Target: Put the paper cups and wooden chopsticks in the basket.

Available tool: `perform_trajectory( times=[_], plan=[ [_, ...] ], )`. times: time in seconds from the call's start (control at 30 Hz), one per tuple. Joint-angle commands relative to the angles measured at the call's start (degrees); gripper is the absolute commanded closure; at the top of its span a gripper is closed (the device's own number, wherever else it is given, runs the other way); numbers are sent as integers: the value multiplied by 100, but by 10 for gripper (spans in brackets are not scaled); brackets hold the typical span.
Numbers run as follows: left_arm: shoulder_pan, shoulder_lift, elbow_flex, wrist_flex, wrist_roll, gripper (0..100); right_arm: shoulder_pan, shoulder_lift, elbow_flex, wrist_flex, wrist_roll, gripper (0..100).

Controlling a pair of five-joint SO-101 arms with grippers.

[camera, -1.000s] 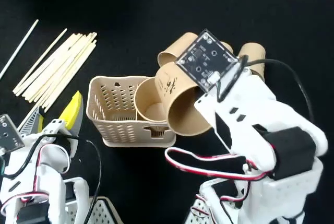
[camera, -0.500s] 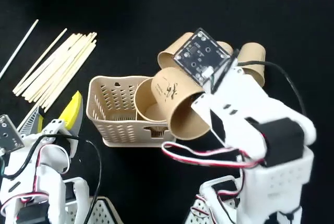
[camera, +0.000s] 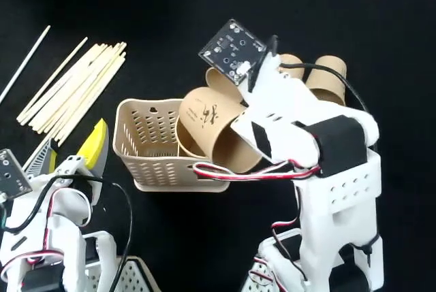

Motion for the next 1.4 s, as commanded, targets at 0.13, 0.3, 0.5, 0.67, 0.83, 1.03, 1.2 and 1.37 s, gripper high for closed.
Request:
perform_trajectory(
  times=[0.13,0.3,0.5,0.67,0.83,1.03,1.2,1.37],
  plan=[
    [31,44,4,-105,9,661,-176,66,251,176,-158,983],
    [31,44,4,-105,9,661,-457,-31,251,185,-176,928],
    [31,44,4,-105,9,661,-554,-259,251,185,-141,691],
    [31,44,4,-105,9,661,-554,-321,-48,62,-167,673],
    [31,44,4,-105,9,661,-580,-312,-119,-519,-176,673],
    [31,44,4,-105,9,661,-1143,-312,-215,-782,-378,673],
    [31,44,4,-105,9,661,-1468,-338,-804,-738,-607,673],
    [31,44,4,-105,9,661,-1459,-321,-954,-782,-659,673]
  ],
)
